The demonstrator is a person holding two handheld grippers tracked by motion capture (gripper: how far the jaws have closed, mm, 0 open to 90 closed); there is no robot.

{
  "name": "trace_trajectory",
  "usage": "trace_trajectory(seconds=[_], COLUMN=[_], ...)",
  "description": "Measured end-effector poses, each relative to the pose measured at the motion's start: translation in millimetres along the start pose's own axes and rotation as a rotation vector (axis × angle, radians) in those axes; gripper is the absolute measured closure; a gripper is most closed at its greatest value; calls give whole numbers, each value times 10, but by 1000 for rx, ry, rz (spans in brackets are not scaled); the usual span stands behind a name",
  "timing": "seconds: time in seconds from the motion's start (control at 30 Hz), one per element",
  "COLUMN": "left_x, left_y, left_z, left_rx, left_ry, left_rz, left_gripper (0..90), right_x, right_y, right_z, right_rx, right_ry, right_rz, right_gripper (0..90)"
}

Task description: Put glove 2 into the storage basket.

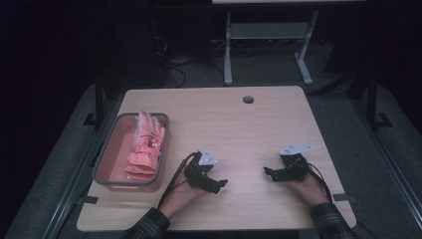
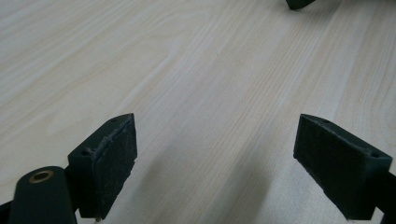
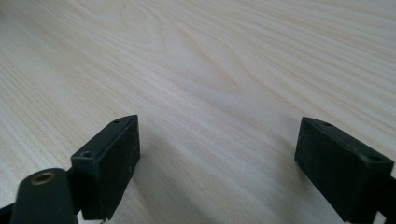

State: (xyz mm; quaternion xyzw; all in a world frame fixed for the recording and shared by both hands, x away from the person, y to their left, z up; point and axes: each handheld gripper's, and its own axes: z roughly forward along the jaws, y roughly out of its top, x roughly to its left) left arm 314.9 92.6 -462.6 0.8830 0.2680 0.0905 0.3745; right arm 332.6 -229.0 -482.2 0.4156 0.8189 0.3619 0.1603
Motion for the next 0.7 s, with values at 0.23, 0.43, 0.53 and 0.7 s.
trace_trajectory(seconds=[0.23,0.43,0.53,0.7], left_x=[-45,-43,-43,-40], left_y=[-114,-114,-114,-114], left_z=[112,114,114,114], left_rx=[-10,-10,-10,-12], left_ry=[6,4,4,9], left_rz=[44,45,44,41], left_gripper=[124,125,125,125], right_x=[5,5,7,8], right_y=[-1,-1,-1,-1], right_z=[-1,-1,-1,-1], right_rx=[0,0,1,1], right_ry=[1,1,0,1], right_rz=[1,2,2,3], right_gripper=[135,135,135,135])
